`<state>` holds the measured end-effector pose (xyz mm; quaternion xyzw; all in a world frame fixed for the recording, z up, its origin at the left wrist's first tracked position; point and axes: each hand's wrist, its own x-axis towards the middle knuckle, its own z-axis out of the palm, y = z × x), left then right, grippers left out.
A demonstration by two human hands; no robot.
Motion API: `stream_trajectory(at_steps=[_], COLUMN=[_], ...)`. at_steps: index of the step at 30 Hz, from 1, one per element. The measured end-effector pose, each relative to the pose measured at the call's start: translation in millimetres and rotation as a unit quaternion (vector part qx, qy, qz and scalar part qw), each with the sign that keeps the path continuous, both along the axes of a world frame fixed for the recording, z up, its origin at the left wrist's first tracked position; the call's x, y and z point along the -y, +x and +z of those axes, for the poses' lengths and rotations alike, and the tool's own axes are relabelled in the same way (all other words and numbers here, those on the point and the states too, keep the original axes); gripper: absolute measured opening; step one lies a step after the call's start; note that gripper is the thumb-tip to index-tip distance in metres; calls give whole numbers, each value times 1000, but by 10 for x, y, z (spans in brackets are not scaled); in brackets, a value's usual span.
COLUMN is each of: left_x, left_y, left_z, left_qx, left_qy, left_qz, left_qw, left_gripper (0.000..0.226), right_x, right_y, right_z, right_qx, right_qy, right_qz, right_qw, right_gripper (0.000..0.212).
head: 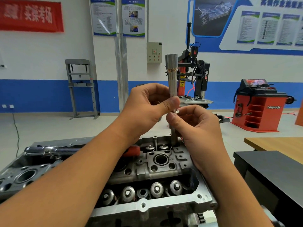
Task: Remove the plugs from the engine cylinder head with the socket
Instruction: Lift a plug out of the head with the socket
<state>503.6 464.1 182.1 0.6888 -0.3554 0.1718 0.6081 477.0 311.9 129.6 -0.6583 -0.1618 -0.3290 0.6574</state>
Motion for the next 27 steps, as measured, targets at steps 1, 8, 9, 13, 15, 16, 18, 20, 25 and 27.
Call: stream_trajectory(at_steps=[1, 8, 9, 13, 15, 16, 18, 20, 25, 27], left_x=[-6, 3, 6, 10, 10, 10, 2, -3, 20, 12], left_y=[3, 17, 17, 8, 8, 11, 8, 18, 24, 9], left_z=[1, 11, 10, 4, 2, 4, 13, 9, 0, 0], left_qx=[-4, -30, -22, -14, -24, -32, -50, -53, -25, -23], left_qy=[3, 14, 10, -14, -3, 3, 0, -8, -14, -25], left_qz=[-5, -35, -31, -6, -22, -37, -62, -64, -37, -25], left_qw=[1000, 999, 999, 1000, 999, 999, 997, 996, 999, 999], left_gripper=[27, 17, 13, 31, 28, 22, 20, 24, 12, 24], right_x=[-2, -27, -22, 5, -10, -20, -38, -42, -16, 2], right_y=[-2, 10, 7, 6, 0, 1, 5, 10, 13, 21], right_z=[0, 15, 14, 4, 13, 17, 21, 21, 3, -7], right_qx=[2, -6, -6, -4, -7, -10, -14, -16, -9, -7], right_qy=[-7, -8, -3, -6, -16, -23, -29, -25, -6, -18], right_qz=[-2, 17, 20, -7, -12, -11, -3, 8, 6, -20], right_qw=[1000, 1000, 1000, 1000, 1000, 1000, 999, 1000, 1000, 1000], right_gripper=[25, 12, 10, 18, 15, 12, 7, 7, 14, 19])
